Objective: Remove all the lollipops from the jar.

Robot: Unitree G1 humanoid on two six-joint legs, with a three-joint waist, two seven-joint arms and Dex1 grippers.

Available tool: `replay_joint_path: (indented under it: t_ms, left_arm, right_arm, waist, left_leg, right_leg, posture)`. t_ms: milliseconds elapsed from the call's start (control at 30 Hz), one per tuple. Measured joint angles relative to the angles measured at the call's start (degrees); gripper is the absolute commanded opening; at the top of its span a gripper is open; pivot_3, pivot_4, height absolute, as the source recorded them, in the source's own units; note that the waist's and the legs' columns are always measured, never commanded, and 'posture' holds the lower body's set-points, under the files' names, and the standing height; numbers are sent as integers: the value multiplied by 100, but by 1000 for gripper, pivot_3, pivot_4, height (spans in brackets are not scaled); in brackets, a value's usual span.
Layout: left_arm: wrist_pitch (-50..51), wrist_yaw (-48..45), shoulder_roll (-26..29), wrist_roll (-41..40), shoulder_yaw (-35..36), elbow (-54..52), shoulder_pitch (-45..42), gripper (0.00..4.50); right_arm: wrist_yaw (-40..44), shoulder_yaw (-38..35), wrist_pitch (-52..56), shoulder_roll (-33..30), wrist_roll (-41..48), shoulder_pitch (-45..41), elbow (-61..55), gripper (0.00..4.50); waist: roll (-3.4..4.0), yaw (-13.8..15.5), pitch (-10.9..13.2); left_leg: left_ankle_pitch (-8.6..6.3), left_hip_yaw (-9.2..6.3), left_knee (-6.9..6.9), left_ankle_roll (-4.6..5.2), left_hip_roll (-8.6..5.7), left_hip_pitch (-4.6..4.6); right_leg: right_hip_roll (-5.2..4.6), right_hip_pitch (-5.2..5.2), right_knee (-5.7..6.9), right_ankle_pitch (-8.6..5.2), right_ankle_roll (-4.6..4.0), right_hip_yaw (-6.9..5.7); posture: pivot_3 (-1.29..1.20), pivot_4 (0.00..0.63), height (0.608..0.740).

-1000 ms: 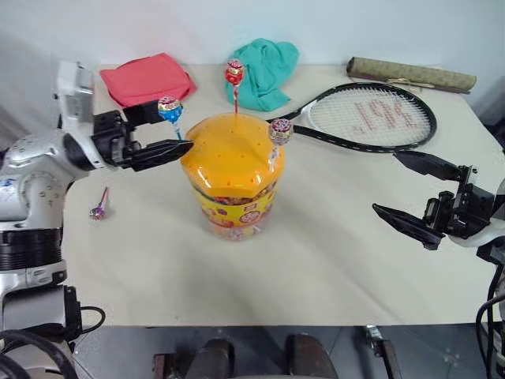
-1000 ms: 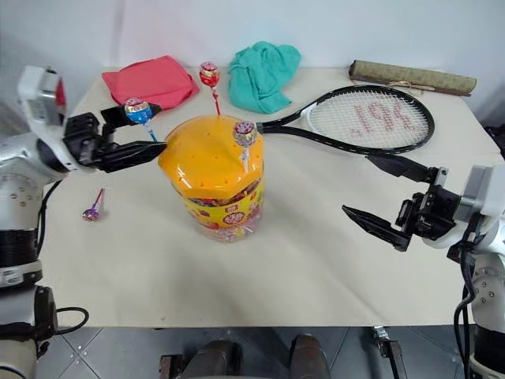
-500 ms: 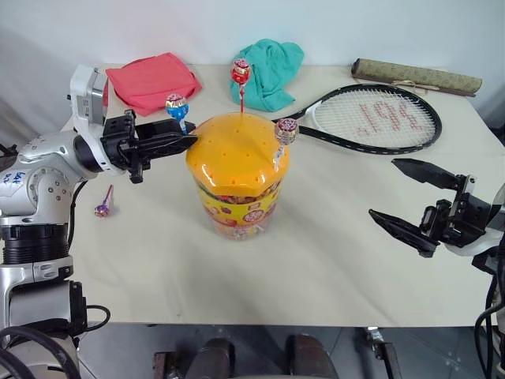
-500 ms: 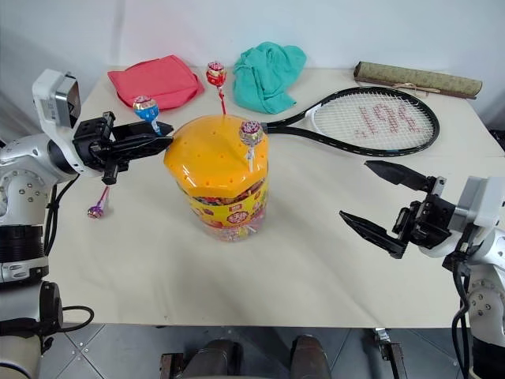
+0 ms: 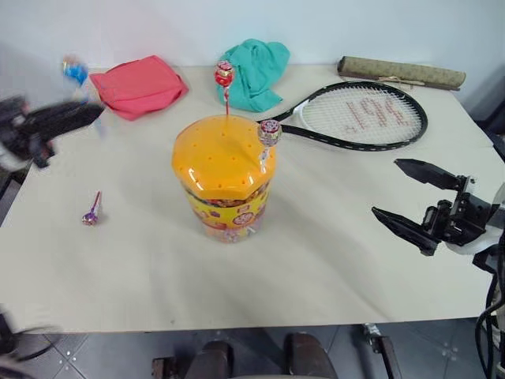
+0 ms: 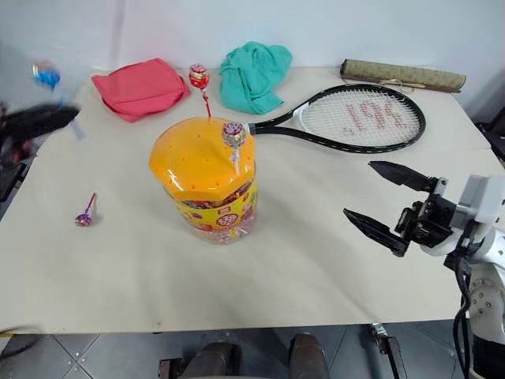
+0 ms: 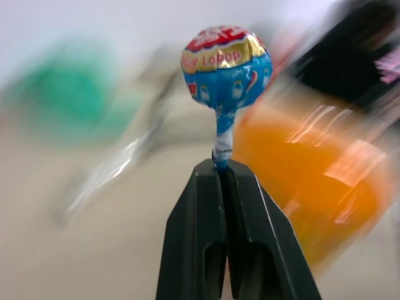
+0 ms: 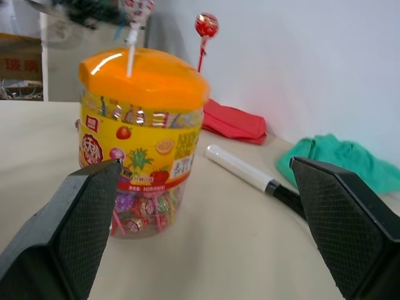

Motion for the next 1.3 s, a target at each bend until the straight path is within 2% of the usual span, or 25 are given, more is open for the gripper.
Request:
replay_joint_path:
  t_ms: [100, 167, 333, 467, 567, 667, 900, 1067, 1200, 1300]
  left_arm:
    - [839, 709, -78, 210, 57, -613, 924, 11]
    - [1262, 1186, -431, 251, 194, -1165, 1395, 11]
    - [1619, 2360, -1521, 403, 367, -2058, 1775, 11]
    - [1483, 2954, -1625, 866, 179, -2342, 2064, 11]
    - [1386, 3291, -1912, 1060, 136, -2443, 2039, 11]
    - [1329, 3337, -1968, 1106, 137, -2492, 2033, 669]
    - [1038, 2750, -2084, 728, 518, -2508, 1891, 2805]
    - [291, 1732, -1602, 669, 974, -1765, 2057, 4329]
    - [-742, 193, -1487, 296, 1612, -1328, 2085, 4329]
    - [-1902, -1002, -1485, 168, 1935, -729, 1832, 4329]
  right_arm:
    - [30, 69, 46, 3, 0, -94, 55, 4500]
    - [55, 162, 49, 13, -2, -192, 97, 4500]
    - [127, 466, 57, 81, -30, -319, 153, 4500]
    - [120, 491, 54, 91, -63, -384, 161, 4500]
    - [107, 491, 53, 126, -68, -370, 160, 4500]
    - [96, 491, 54, 143, -70, -290, 153, 4500]
    - [71, 488, 153, 91, -66, -277, 153, 4500]
    - [116, 305, 439, -272, 120, -288, 108, 4500]
    - [54, 254, 872, -412, 534, -483, -225, 4500]
    - [-304, 527, 1233, -312, 810, -1023, -497, 4500]
  waist:
    - [-5, 137, 3]
    - [-6, 194, 4]
    - [-8, 282, 4]
    - [-8, 265, 4]
    - [-8, 266, 4]
    - [-8, 275, 4]
    - [-8, 265, 4]
    - [-8, 244, 5]
    - [-7, 251, 5]
    - [-7, 242, 5]
  left_leg:
    - [0, -10, 15, 0, 24, -16]
    - [0, -12, 23, 0, 22, -16]
    - [0, -9, 30, -1, 23, -25]
    - [-1, -3, 21, -1, 23, -23]
    - [0, -1, 21, -2, 23, -23]
    - [0, 0, 22, -2, 23, -23]
    - [0, 1, 22, -2, 24, -23]
    - [-1, 17, 11, -3, 23, -23]
    - [-1, 19, 9, -3, 35, -23]
    - [0, 25, 11, -4, 36, -23]
  right_leg:
    - [0, -3, -6, 0, 0, 17]
    - [0, -2, -5, 0, 0, 39]
    - [3, -9, -12, 0, 0, 43]
    - [3, -14, -13, 0, 0, 45]
    - [4, -15, -13, 0, 0, 46]
    - [2, -14, -13, 0, 0, 46]
    - [3, -15, -14, 0, -1, 46]
    - [7, -20, -23, -2, -4, 45]
    - [4, -18, -36, -2, -5, 43]
    - [6, -17, -39, -2, -5, 38]
  posture:
    - [0, 150, 740]
    - [0, 150, 740]
    - [0, 150, 740]
    - [0, 150, 740]
    - [0, 150, 740]
    - [0, 150, 740]
    - [0, 150, 740]
    - [0, 150, 740]
    - [0, 150, 740]
    - [0, 150, 740]
